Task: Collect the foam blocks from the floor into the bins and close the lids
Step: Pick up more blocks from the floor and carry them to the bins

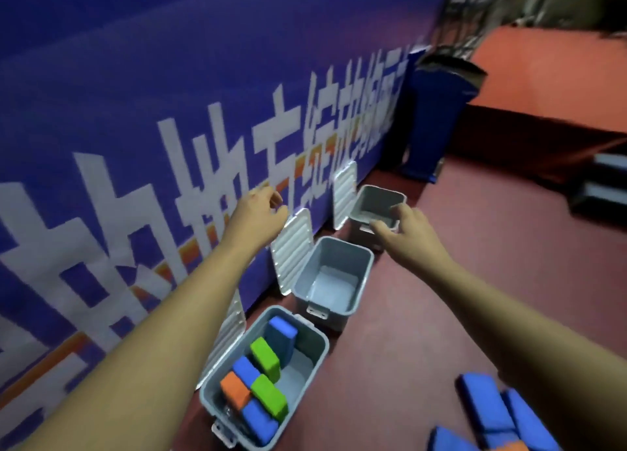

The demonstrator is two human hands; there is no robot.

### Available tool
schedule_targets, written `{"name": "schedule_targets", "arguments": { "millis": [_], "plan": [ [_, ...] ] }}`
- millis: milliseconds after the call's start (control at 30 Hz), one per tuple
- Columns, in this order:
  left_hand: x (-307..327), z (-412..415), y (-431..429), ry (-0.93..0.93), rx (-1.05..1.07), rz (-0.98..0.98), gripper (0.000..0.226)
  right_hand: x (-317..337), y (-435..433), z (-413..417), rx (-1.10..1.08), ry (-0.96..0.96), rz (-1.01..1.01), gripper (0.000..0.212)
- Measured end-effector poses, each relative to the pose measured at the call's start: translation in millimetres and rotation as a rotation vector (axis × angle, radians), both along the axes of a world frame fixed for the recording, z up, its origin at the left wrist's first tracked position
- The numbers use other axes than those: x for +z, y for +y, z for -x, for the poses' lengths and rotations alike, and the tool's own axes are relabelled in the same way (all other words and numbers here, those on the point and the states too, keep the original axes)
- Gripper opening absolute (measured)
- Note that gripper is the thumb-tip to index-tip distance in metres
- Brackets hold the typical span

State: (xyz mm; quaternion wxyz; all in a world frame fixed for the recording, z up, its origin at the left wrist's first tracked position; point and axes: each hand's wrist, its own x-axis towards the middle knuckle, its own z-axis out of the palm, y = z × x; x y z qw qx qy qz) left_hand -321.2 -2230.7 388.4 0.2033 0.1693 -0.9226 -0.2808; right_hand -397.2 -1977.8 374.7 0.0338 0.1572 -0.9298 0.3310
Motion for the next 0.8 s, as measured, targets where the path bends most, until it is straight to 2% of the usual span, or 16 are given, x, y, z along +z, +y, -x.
{"name": "schedule_targets", "arguments": {
  "millis": [67,167,400,600,800],
  "plan": [
    [1,13,40,0.003,-0.122,-0.008,0.021,0,53,-19,-0.127,-0.013,-0.021,0.054],
    [6,29,115,0.03,-0.305,-0.027,0.018,-1,138,-52,-0.324,-0.009,-0.043,0.054],
    [5,19,341,0.046,-0.737,-0.036,0.015,0,337,-172,-0.75,-0.005,-0.066,0.053],
    [-18,-56,561,0.009,-1.093,-0.025,0.015,-20,504,-324,-1.096,-0.055,-0.041,0.05],
    [-46,-176,745,-0.068,-1.32,-0.019,0.017,-42,637,-477,-1.328,-0.143,-0.006,0.051]
  ]
}}
